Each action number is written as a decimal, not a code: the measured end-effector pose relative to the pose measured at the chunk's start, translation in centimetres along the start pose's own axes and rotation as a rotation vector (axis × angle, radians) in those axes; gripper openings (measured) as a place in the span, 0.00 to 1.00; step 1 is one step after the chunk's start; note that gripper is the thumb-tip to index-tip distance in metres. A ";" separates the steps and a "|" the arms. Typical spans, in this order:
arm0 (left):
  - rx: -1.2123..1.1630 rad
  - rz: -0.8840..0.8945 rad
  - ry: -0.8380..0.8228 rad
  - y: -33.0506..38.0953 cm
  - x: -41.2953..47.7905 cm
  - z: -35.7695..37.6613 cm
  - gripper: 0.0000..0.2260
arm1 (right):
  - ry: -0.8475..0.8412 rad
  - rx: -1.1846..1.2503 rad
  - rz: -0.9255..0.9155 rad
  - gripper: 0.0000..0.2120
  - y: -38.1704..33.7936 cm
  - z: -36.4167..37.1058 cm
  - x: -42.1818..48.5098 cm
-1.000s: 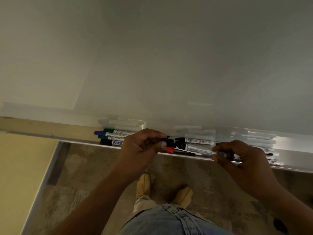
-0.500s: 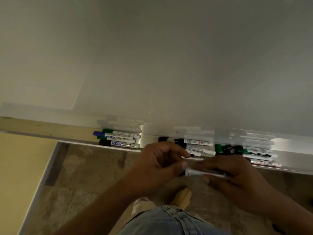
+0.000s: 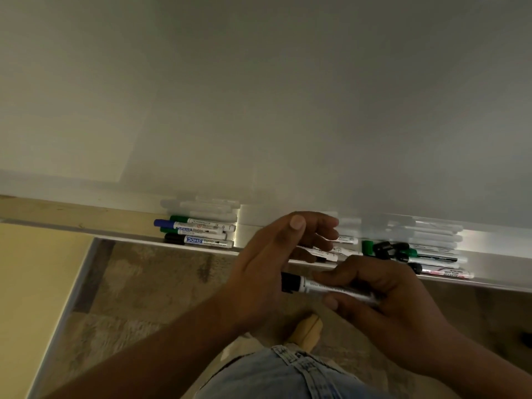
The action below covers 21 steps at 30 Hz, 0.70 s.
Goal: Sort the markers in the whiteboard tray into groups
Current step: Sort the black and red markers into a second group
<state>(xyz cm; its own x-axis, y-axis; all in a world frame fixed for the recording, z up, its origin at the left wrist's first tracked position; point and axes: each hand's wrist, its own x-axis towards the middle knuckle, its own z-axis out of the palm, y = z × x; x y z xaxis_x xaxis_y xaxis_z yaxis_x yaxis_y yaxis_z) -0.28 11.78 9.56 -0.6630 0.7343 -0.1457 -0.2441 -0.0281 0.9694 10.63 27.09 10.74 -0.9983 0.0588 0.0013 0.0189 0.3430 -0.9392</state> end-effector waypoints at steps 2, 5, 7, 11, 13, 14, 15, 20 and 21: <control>0.074 0.004 -0.024 0.4 0.5 -0.3 0.21 | 0.008 -0.042 -0.026 0.04 0.2 0.0 0.2; 0.212 -0.015 0.002 0.0 2.0 -0.9 0.22 | -0.022 -0.101 0.000 0.04 1.3 -0.1 0.8; 0.281 -0.008 0.091 -0.9 3.1 -1.3 0.21 | -0.052 -0.192 0.040 0.06 2.9 -0.6 1.3; 0.456 -0.033 0.237 -4.5 3.2 -2.9 0.14 | 0.009 -0.406 0.121 0.10 7.6 -2.2 1.2; 0.684 -0.074 0.223 -6.8 2.5 -4.0 0.08 | 0.030 -0.530 0.132 0.13 10.1 -2.7 0.7; 0.822 -0.079 0.207 -7.9 2.2 -4.4 0.07 | 0.046 -0.592 0.129 0.14 11.1 -2.8 0.5; 0.940 -0.081 0.185 -8.9 1.9 -4.8 0.08 | 0.074 -0.655 0.121 0.14 11.9 -2.7 0.3; 1.143 -0.147 0.113 -11.2 1.6 -5.1 0.13 | 0.263 -0.904 0.036 0.11 15.3 -1.9 -0.3; 1.174 -0.142 0.105 -11.4 1.7 -5.0 0.13 | 0.272 -0.928 0.016 0.10 15.8 -1.8 -0.3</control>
<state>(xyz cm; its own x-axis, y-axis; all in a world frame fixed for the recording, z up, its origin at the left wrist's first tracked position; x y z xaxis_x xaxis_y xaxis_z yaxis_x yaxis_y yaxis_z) -2.16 9.96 -2.69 -0.7506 0.6199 -0.2286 0.4419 0.7283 0.5237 11.28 34.15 -3.47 -0.9527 0.2450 0.1798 0.1853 0.9373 -0.2951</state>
